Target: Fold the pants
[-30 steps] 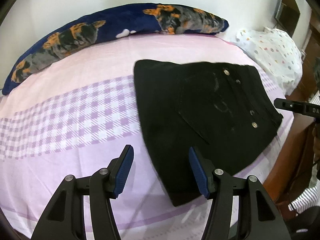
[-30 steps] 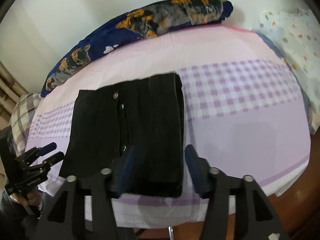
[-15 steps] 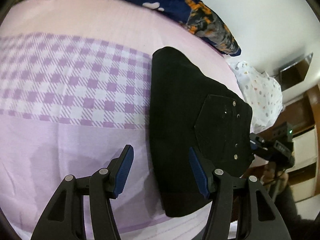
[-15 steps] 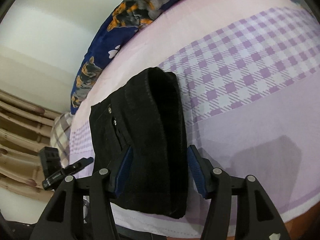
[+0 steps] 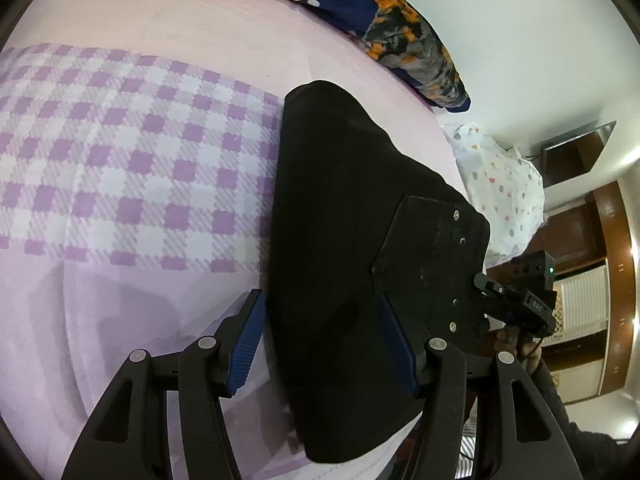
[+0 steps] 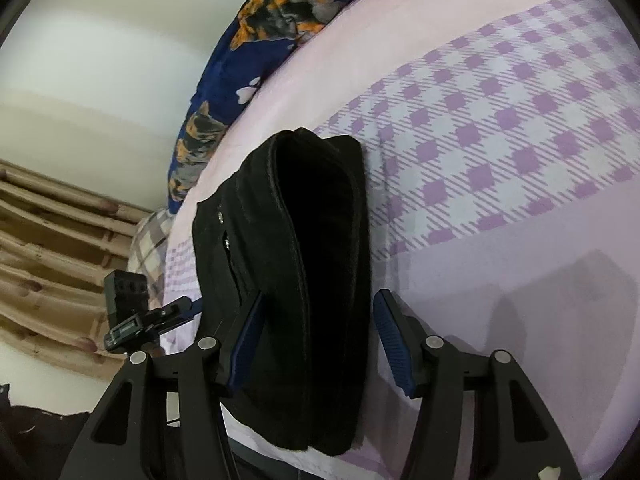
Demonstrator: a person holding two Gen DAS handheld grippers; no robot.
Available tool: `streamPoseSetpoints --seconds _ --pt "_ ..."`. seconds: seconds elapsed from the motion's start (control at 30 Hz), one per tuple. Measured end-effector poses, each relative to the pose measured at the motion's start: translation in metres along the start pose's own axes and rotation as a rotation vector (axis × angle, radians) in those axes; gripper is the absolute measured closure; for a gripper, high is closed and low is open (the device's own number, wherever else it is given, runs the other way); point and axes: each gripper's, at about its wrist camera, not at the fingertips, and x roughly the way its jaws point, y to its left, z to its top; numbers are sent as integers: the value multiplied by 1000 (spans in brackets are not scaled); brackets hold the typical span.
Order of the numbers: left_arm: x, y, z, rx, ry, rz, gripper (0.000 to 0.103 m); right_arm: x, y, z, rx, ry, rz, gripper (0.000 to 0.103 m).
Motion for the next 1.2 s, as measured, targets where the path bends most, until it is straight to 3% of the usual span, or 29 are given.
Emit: streamPoseSetpoints --seconds 0.27,0.7,0.83,0.93,1.2 --pt "8 -3 9 14 -4 -18 44 11 -3 12 1 20 75 50" --pt "15 -6 9 24 -24 -55 45 18 5 15 -46 96 99 53" --pt "12 -7 6 32 -37 1 58 17 5 12 -34 70 79 59" --pt "14 -14 5 61 -45 41 62 17 8 10 -44 48 51 63" --pt "14 -16 3 61 -56 60 64 21 10 12 -1 48 46 61"
